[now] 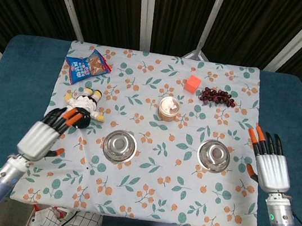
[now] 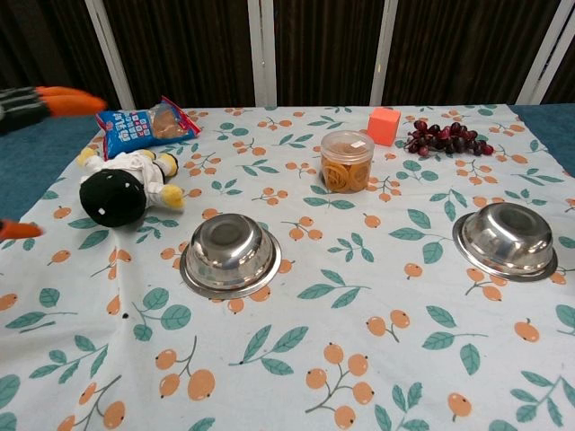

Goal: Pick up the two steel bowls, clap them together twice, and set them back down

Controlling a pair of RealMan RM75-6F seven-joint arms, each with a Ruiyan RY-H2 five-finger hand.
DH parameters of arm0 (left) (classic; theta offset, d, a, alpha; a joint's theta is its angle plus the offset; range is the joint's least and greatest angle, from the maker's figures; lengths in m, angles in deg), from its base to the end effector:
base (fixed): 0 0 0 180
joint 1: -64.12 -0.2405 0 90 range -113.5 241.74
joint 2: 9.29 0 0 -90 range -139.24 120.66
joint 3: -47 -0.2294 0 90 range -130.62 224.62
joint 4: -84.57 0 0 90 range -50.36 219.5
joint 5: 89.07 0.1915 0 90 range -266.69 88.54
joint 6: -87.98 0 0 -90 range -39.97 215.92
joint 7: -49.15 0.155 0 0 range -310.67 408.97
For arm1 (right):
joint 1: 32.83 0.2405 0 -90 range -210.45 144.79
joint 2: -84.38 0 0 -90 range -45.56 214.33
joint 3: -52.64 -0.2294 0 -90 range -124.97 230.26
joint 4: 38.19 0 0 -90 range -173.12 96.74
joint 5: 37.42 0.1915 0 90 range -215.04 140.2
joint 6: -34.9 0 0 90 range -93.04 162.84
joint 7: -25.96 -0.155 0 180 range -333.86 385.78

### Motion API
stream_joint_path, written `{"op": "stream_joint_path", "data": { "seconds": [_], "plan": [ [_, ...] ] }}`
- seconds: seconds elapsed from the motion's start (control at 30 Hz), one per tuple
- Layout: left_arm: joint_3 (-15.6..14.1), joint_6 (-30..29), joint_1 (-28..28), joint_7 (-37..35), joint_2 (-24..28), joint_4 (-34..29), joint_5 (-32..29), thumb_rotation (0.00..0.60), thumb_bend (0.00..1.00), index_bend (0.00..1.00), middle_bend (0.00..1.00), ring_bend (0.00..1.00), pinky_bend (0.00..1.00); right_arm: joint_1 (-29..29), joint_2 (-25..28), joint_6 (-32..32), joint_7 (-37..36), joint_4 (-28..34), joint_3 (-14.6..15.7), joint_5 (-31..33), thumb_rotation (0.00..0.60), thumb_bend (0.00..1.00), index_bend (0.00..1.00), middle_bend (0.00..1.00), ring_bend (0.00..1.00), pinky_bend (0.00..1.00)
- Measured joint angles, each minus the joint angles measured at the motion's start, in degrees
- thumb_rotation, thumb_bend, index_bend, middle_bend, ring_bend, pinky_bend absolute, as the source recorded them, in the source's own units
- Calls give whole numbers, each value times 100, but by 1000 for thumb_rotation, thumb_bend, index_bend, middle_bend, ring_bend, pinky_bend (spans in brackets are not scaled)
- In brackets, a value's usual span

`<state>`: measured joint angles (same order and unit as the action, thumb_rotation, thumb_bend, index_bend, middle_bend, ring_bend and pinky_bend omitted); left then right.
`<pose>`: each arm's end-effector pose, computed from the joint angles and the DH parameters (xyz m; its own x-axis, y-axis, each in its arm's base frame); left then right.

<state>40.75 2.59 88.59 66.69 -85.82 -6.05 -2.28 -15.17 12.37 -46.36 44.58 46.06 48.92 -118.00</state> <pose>-0.2010 0.2355 0.0819 0.5337 -0.0268 0.8453 0.7838 -0.3595 -0.5063 -0.2593 -0.2552 0.1343 0.6577 0.0674 0.7503 -0.7441 -0.0968 0.6610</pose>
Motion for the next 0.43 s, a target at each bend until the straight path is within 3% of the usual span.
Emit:
{"op": "stream_joint_path", "data": {
  "seconds": [0.13, 0.23, 0.43],
  "plan": [
    [-87, -850, -969, 450, 59, -100, -597, 600, 43, 0, 0, 0, 97, -498, -42, -569, 42, 112, 59, 90, 598, 356, 0, 0, 0, 0],
    [-67, -1140, -1279, 652, 73, -124, -860, 600, 46, 0, 0, 0, 97, -714, -2, -752, -154, 151, 127, 70, 599, 356, 0, 0, 0, 0],
    [-140, -1377, -1534, 392, 171, -160, -549, 600, 47, 0, 0, 0, 97, -921, 252, -911, -752, 268, 286, -231, 600, 356, 0, 0, 0, 0]
  ]
}}
